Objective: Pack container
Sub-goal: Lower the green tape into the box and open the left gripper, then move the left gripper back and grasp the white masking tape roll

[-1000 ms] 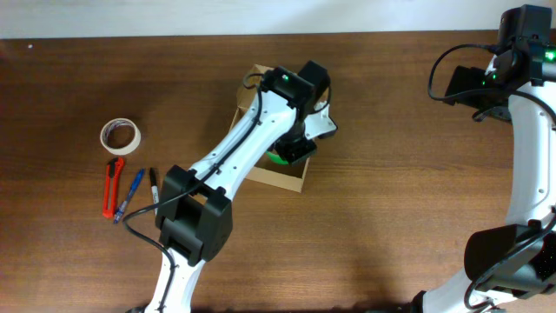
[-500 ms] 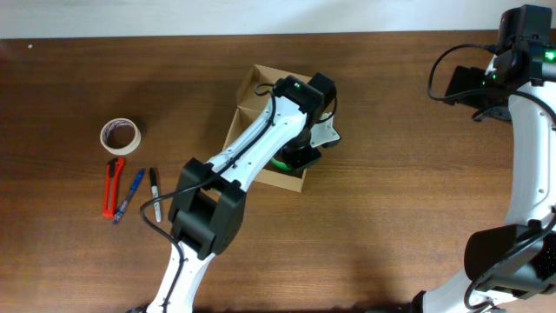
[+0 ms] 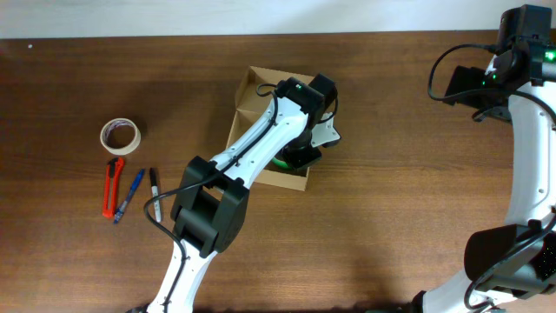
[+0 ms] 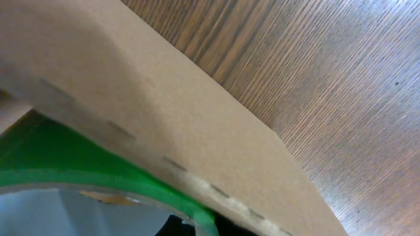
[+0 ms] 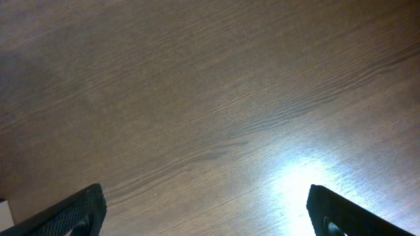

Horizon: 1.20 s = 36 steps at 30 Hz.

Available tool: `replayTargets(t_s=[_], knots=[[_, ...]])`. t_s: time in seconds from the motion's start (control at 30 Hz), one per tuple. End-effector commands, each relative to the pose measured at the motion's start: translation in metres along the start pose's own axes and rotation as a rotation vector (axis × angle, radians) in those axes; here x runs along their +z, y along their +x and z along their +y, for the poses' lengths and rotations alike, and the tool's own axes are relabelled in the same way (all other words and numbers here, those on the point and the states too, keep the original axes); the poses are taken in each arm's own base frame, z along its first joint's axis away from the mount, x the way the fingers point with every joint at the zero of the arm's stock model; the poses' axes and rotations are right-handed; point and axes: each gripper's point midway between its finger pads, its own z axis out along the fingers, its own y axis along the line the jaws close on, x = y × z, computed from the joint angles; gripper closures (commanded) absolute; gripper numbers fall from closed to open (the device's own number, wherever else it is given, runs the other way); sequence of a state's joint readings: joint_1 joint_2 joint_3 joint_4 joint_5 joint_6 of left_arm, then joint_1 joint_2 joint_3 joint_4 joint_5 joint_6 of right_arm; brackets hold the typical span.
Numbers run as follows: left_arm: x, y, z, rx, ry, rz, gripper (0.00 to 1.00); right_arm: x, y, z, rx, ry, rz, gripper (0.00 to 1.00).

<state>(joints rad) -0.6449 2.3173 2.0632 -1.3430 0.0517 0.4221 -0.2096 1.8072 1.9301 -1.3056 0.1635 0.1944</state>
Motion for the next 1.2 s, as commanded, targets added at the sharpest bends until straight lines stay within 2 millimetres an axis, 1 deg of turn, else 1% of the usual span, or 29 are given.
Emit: replayTargets(t_s=[0.0,0.13,0.23,0.3,0.37,0.4,0.43,0.57,0.63,0.67,0.77,0.87,0.97,1.0,1.1,1.13,1.17], knots=[[0.005,0.002,0.002,-0.01,-0.009,0.019,0.94,-0.012,-0.005,-0.001,0.003,-0.008,-0.036,0.01],[0.005,0.003,0.004,-0.01,-0.018,0.023,0.93,-0.012,-0.005,-0.001,0.003,-0.008,-0.036,0.01],[0.005,0.003,0.004,-0.01,-0.018,0.024,0.87,-0.012,-0.005,-0.001,0.003,-0.008,-0.036,0.01],[0.005,0.003,0.004,-0.01,-0.019,0.023,0.81,-0.012,-0.005,-0.001,0.003,-0.008,-0.036,0.01],[0.005,0.003,0.004,-0.01,-0.022,0.024,0.71,-0.012,-0.005,-0.001,0.003,-0.008,-0.036,0.01],[0.004,0.004,0.006,-0.01,-0.034,0.029,0.49,-0.012,-0.005,-0.001,0.003,-0.008,-0.036,0.01],[0.004,0.005,0.008,-0.014,-0.044,0.034,0.46,-0.012,-0.005,-0.001,0.003,-0.008,-0.036,0.01],[-0.001,0.01,0.01,-0.033,-0.057,0.058,0.46,-0.012,-0.005,-0.001,0.003,-0.008,-0.036,0.01],[-0.012,0.014,0.01,-0.041,-0.055,0.061,0.5,-0.012,-0.005,-0.001,0.003,-0.008,-0.036,0.01],[-0.02,0.014,0.012,-0.05,-0.06,0.051,0.51,-0.012,-0.005,-0.001,0.003,-0.008,-0.036,0.01],[-0.056,0.02,0.027,-0.106,-0.111,-0.008,0.51,-0.012,-0.005,-0.001,0.003,-0.008,-0.036,0.01],[-0.106,0.036,0.048,-0.178,-0.21,-0.09,0.51,-0.012,-0.005,-0.001,0.003,-0.008,-0.036,0.01],[-0.157,0.056,0.06,-0.241,-0.269,-0.194,0.51,-0.012,-0.005,-0.001,0.003,-0.008,-0.036,0.01],[-0.177,0.066,0.065,-0.282,-0.298,-0.235,0.52,-0.012,-0.005,-0.001,0.003,-0.008,-0.036,0.01],[-0.221,0.097,0.076,-0.365,-0.358,-0.328,0.51,-0.012,-0.005,-0.001,0.003,-0.008,-0.036,0.01],[-0.237,0.113,0.083,-0.412,-0.384,-0.367,0.51,-0.012,-0.005,-0.001,0.003,-0.008,-0.036,0.01],[-0.248,0.134,0.092,-0.469,-0.408,-0.388,0.51,-0.012,-0.005,-0.001,0.003,-0.008,-0.036,0.0]])
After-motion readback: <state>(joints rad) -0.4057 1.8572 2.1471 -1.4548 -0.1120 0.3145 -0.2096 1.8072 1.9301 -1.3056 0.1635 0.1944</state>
